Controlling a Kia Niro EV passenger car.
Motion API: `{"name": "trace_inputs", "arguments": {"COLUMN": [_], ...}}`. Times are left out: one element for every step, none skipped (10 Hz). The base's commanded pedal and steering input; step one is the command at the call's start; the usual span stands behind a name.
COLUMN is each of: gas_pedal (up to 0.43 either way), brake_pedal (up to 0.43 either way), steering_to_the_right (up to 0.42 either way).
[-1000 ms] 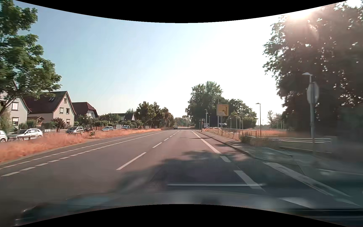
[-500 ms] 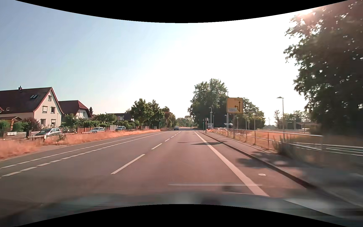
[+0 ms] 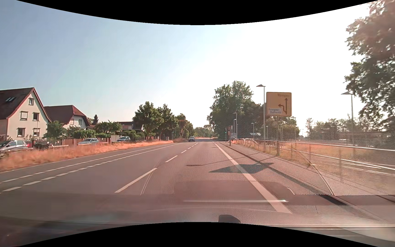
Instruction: Follow the waypoints while adhering to traffic rules and regulations
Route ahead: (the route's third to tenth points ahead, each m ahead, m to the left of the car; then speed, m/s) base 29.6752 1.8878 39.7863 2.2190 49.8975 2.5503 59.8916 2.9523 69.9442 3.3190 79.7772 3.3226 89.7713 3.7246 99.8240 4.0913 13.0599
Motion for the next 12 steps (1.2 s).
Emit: {"name": "trace_inputs", "arguments": {"gas_pedal": [0.028, 0.028, 0.028, 0.028, 0.028, 0.028, 0.028, 0.028, 0.028, 0.028, 0.028, 0.028], "brake_pedal": [0.0, 0.0, 0.0, 0.0, 0.0, 0.0, 0.0, 0.0, 0.0, 0.0, 0.0, 0.0], "steering_to_the_right": [-0.012, -0.012, -0.012, -0.012, -0.011, -0.01, -0.008, -0.007, -0.006, -0.006, -0.005, -0.005]}}
